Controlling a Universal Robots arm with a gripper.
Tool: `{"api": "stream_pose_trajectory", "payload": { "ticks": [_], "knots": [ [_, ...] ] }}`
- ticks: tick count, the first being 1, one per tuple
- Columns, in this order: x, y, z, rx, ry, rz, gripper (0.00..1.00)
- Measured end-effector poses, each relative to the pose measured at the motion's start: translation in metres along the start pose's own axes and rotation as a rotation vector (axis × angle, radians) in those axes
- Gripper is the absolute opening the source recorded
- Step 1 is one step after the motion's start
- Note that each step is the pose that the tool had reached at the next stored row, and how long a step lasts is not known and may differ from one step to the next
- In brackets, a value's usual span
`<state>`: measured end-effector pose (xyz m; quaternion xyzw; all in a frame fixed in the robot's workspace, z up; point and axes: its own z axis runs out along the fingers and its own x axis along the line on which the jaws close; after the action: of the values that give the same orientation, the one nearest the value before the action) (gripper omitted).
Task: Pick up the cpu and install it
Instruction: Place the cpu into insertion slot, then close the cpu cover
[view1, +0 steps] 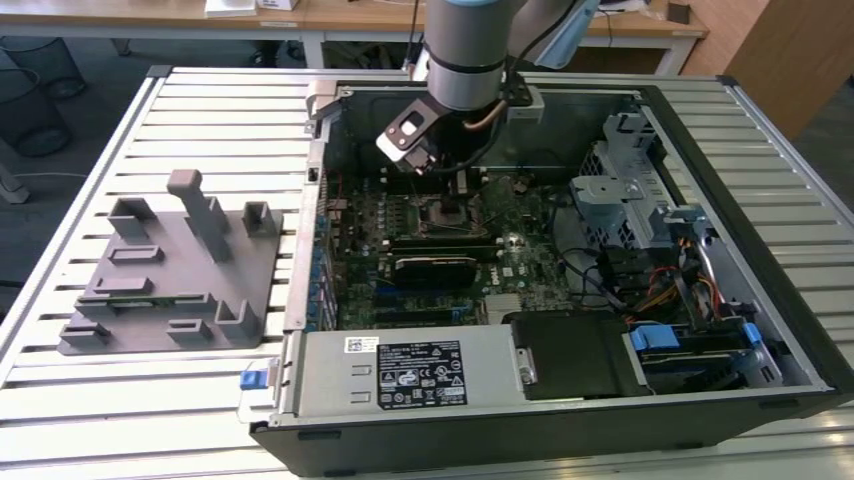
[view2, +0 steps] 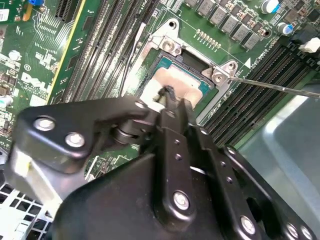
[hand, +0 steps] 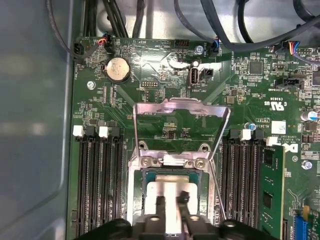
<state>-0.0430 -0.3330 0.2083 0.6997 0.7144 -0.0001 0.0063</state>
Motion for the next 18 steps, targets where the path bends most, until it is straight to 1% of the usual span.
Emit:
{"api": "stream_pose_trajectory", "payload": {
  "ticks": [1, 2, 3, 4, 18],
  "knots": [
    [0.0, 0.0, -0.0006, 0.0, -0.0002, 0.0, 0.18],
    [0.0, 0.0, -0.0012, 0.0, -0.0003, 0.0, 0.18],
    [0.0, 0.0, -0.0015, 0.0, -0.0003, 0.0, 0.12],
    [0.0, 0.0, -0.002, 0.0, -0.0004, 0.0, 0.11],
    [-0.0001, 0.0, -0.0051, 0.0001, -0.001, 0.0, 0.11]
  ]
}}
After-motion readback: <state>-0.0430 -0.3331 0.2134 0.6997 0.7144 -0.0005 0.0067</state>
